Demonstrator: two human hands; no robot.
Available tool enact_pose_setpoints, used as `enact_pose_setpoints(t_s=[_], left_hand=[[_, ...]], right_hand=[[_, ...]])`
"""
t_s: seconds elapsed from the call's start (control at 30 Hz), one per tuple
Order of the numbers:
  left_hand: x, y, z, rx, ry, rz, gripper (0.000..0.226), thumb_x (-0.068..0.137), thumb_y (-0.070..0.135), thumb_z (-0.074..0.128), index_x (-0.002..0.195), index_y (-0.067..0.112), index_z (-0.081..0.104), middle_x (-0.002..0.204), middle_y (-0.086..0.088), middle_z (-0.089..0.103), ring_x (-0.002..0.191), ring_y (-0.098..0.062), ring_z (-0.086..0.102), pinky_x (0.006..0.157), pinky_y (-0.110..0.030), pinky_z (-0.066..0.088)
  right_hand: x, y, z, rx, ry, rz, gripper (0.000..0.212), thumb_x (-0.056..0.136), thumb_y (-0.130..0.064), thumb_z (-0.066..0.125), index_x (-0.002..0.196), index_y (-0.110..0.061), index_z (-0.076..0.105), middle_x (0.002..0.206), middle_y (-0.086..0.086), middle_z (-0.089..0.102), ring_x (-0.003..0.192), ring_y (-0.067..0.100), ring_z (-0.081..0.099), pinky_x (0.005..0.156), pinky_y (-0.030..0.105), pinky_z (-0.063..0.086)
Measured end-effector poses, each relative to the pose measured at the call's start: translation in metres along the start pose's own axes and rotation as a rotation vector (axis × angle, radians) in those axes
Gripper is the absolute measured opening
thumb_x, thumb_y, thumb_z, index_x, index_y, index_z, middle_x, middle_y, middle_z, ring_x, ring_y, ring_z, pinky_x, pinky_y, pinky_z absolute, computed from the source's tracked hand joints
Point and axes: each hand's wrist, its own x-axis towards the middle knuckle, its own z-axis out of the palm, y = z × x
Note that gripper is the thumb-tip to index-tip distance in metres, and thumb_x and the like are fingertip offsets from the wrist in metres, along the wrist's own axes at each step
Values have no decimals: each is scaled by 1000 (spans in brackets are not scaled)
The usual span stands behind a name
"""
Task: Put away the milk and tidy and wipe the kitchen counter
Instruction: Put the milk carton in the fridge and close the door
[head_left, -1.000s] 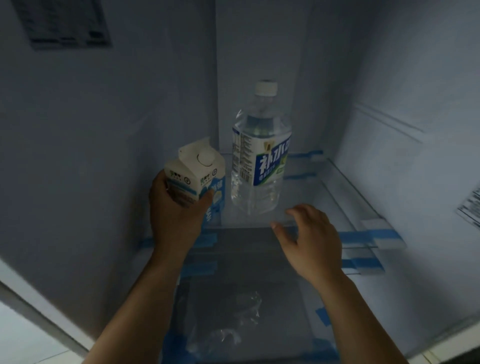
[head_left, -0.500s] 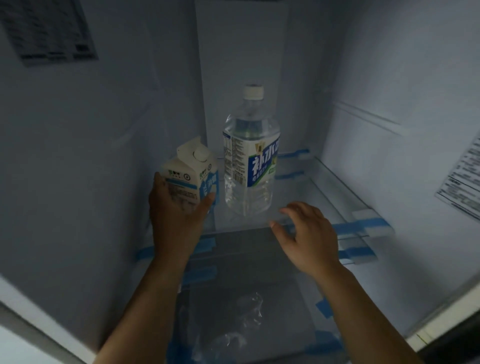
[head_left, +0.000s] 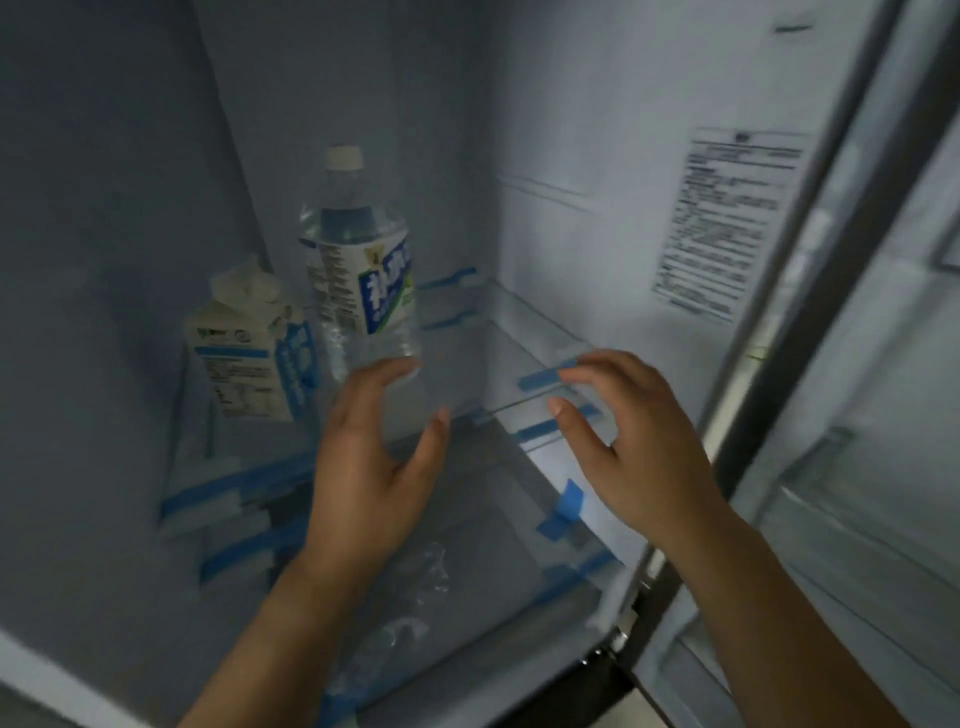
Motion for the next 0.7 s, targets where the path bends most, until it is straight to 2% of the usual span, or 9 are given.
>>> enact_pose_setpoints(t_s=[0.17, 0.23, 0.3, 0.4, 0.5, 0.63, 0.7], left_hand=[[-12, 61, 54, -255, -194, 149, 35, 84, 31, 60, 117, 26, 51, 118, 16, 53, 111, 8, 48, 91, -5, 32], [-21, 92, 74, -331, -282, 237, 34, 85, 31, 58, 118, 25, 52, 118, 17, 52, 113, 1, 50, 94, -10, 34], [-34, 124, 93, -365, -348, 356, 32, 86, 30, 57, 117, 20, 55, 115, 15, 54, 111, -1, 51, 94, -16, 37], [-56, 167, 115, -336, -477, 508, 26, 85, 27, 60, 111, 19, 62, 112, 3, 61, 109, -13, 55, 95, -24, 40], [-79, 196, 131, -277, -587, 593, 28, 86, 32, 59, 112, 24, 63, 112, 4, 63, 109, -13, 55, 97, -25, 38], [-104, 205, 142, -159, -571, 637, 27, 88, 43, 48, 100, 29, 67, 93, 9, 69, 91, -13, 62, 98, -49, 35], [-110, 201, 143, -153, -551, 639, 26, 90, 42, 48, 99, 27, 68, 88, 6, 68, 85, -16, 61, 95, -52, 36]], right_hand=[[-53, -9, -89, -187, 94, 81, 39, 88, -44, 49, 113, -16, 60, 120, 1, 57, 113, 15, 49, 89, 22, 37], [-83, -10, -122, -275, 126, 142, 41, 88, -48, 47, 113, -18, 60, 120, -1, 57, 112, 13, 49, 89, 20, 36], [-116, -8, -153, -358, 159, 209, 36, 88, -44, 52, 113, -19, 59, 116, -2, 57, 107, 12, 49, 86, 18, 34], [-166, -5, -194, -471, 171, 322, 32, 86, -36, 60, 113, -19, 59, 110, -3, 57, 98, 10, 48, 81, 23, 36], [-211, -4, -228, -527, 168, 433, 34, 84, -40, 58, 113, -21, 58, 105, -5, 56, 93, 9, 49, 77, 24, 38], [-256, -8, -255, -555, 159, 511, 39, 82, -53, 49, 108, -25, 58, 92, -13, 52, 83, 5, 48, 65, 11, 33], [-273, -9, -262, -570, 151, 533, 36, 82, -51, 51, 106, -25, 59, 89, -14, 51, 82, 4, 48, 64, 9, 31]])
